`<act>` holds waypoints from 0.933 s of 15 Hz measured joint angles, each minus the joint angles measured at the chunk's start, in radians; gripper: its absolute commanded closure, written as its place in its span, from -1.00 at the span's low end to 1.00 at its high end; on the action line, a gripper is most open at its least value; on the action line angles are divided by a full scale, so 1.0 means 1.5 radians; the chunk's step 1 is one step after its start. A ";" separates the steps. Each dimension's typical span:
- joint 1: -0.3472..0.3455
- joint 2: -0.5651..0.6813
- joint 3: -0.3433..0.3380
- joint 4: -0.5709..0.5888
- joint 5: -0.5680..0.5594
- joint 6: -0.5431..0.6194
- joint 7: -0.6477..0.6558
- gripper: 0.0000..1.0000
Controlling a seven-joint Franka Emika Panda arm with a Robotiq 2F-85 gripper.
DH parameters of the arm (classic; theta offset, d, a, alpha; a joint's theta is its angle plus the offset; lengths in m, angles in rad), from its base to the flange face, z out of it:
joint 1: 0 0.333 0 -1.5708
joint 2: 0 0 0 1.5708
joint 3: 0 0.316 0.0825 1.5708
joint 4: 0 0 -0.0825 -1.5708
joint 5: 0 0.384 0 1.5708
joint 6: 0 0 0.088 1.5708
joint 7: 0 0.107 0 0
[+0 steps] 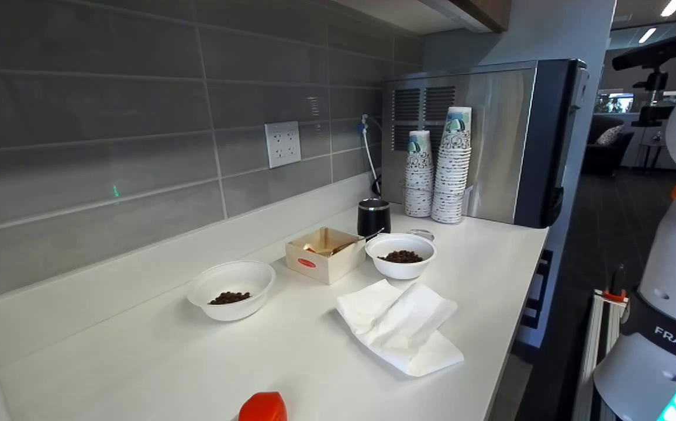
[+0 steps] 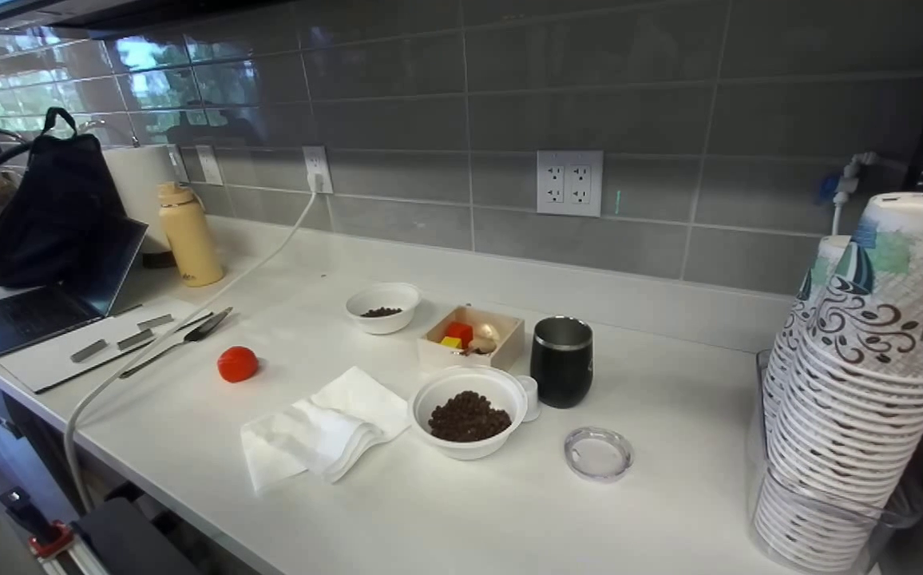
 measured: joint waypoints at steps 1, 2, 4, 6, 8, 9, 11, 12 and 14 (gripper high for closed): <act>0.011 0.016 -0.004 0.011 0.002 0.000 -0.006 -1.00; 0.023 0.033 -0.008 0.023 0.003 0.001 -0.011 -1.00; 0.045 0.062 -0.017 0.045 0.007 0.001 -0.022 -1.00; 0.065 0.089 -0.026 0.066 0.014 0.002 -0.033 -1.00; 0.082 0.115 -0.034 0.084 0.024 0.007 -0.047 -1.00; 0.090 0.127 -0.038 0.093 0.031 0.013 -0.054 -1.00; 0.104 0.149 -0.041 0.106 0.046 0.033 -0.066 -1.00; 0.114 0.156 -0.038 0.113 0.056 0.046 -0.068 -1.00; 0.123 0.166 -0.017 0.119 0.066 0.074 -0.066 -1.00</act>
